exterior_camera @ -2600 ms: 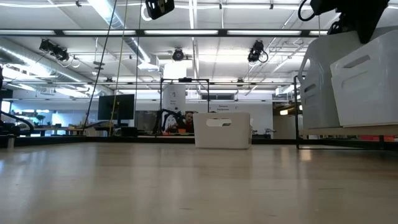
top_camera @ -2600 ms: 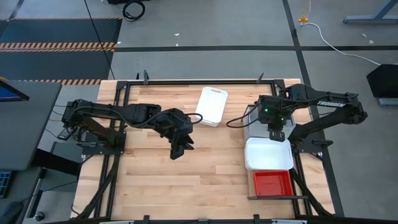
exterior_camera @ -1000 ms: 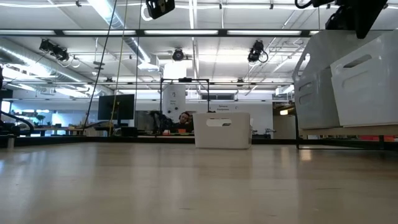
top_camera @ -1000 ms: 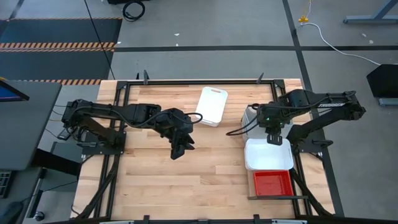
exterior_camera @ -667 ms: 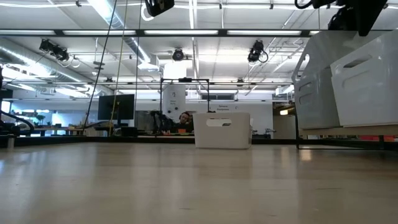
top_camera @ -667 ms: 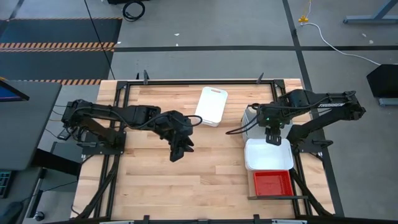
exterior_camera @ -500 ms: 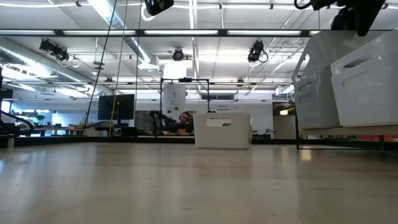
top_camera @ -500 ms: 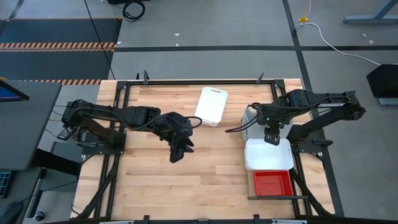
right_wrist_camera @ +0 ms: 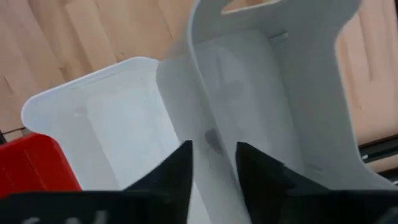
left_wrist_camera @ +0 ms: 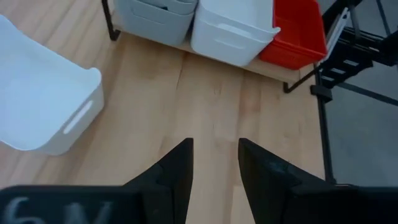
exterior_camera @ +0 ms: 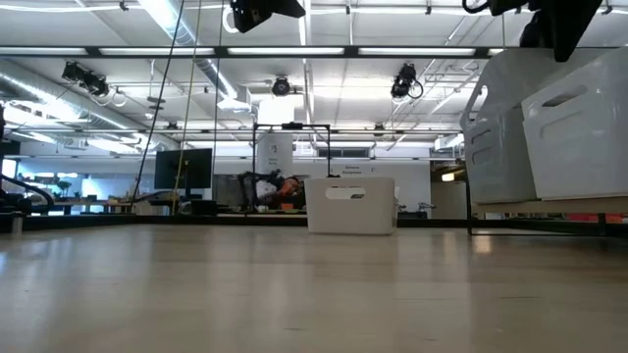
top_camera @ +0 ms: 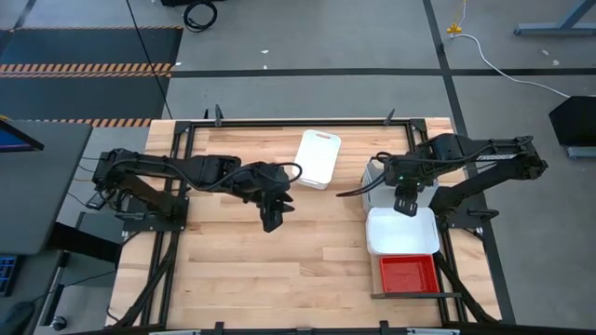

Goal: Stack baskets on shelf by color
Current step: Stack the gray bin on top of the gray bin on the shelf

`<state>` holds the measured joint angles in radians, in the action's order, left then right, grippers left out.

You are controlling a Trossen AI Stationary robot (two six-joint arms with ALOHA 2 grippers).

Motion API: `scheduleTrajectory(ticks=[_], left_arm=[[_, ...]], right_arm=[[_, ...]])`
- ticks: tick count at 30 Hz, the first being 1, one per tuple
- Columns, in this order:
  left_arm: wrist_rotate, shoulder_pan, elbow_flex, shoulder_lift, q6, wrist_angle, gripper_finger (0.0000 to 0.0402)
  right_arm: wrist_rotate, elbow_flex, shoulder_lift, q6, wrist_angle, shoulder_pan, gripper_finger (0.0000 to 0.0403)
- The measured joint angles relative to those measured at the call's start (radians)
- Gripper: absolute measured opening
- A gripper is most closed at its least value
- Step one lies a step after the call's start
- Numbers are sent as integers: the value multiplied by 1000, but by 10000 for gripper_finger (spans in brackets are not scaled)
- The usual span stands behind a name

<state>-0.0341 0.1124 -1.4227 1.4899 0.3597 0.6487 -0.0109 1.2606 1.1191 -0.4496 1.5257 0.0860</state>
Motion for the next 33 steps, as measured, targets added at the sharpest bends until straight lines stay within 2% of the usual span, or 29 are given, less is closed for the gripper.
scheduleTrajectory(ticks=[5,6,10,17,23,26,29,33], left_arm=[[1,4,0,0,5,-11,133],[1,3,0,0,-8,-13,133],[1,-9,0,0,-78,-12,133],[4,-46,0,0,-110,-17,133],[4,-67,0,0,-110,-43,133],[5,-71,0,0,-110,-46,133],[5,-71,0,0,-110,-56,133],[5,-71,0,0,-113,-64,133]], right_arm=[[21,0,0,61,-8,1,21],[25,0,0,67,-10,2,13],[27,0,0,61,-10,0,13],[27,25,0,54,0,27,6],[83,97,-1,54,-4,87,3],[55,109,-1,60,17,111,3],[-16,104,-1,72,47,115,3],[-21,66,0,100,45,108,3]])
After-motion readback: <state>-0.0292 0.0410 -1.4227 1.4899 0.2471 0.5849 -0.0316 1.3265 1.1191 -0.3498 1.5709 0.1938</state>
